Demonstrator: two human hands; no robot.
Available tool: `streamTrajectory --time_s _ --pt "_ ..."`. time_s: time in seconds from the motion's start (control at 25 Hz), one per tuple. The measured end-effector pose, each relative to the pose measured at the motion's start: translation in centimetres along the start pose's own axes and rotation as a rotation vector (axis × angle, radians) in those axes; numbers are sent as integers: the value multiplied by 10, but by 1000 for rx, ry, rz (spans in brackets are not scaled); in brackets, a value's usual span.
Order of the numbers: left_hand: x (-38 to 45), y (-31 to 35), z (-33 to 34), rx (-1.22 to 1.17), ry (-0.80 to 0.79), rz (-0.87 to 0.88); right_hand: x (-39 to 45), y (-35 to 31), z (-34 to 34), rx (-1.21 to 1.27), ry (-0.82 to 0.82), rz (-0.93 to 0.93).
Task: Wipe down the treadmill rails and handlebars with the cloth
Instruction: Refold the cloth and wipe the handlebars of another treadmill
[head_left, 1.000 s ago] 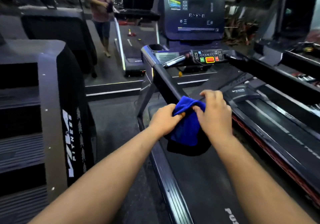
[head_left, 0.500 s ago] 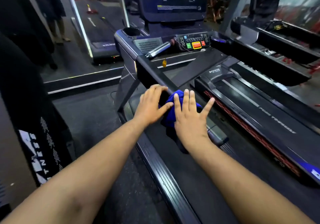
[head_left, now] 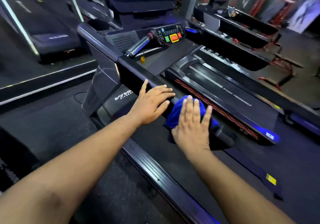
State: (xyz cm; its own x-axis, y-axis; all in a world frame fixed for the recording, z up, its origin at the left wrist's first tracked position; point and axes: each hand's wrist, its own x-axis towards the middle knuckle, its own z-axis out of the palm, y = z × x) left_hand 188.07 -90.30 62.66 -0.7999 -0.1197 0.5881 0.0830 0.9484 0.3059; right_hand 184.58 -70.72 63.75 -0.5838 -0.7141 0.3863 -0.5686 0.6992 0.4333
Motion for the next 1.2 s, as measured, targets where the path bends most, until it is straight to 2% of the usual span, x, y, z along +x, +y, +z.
streamTrajectory --time_s 0.08,0.16,0.24,0.36,0.48,0.64,0.8,0.92,1.12,1.2 --pt "1 -12 -5 -48 -42 16 18 -15 7 -91 22 -29" --pt "-2 -23 -7 -29 -92 40 10 -3 15 -186 80 -95" --pt "-6 -26 -5 36 -140 80 -17 19 20 -149 167 -125" --pt "-13 -26 2 95 -179 100 -48 38 15 -153 132 -26" --pt "-16 -26 2 110 -146 93 -8 11 9 -124 68 90" --pt "-8 -46 -9 66 -119 -34 79 -44 -4 14 7 82" --pt "-11 -76 -29 138 -135 -148 56 -21 -2 52 -5 -47" --pt "-28 -95 -36 168 -143 -237 55 -19 3 8 46 -2" --pt "-25 -119 -45 128 -136 -333 153 -109 -9 -3 -56 -43" --pt "-12 -135 -54 147 -141 -308 166 -114 -9 11 -81 -80"
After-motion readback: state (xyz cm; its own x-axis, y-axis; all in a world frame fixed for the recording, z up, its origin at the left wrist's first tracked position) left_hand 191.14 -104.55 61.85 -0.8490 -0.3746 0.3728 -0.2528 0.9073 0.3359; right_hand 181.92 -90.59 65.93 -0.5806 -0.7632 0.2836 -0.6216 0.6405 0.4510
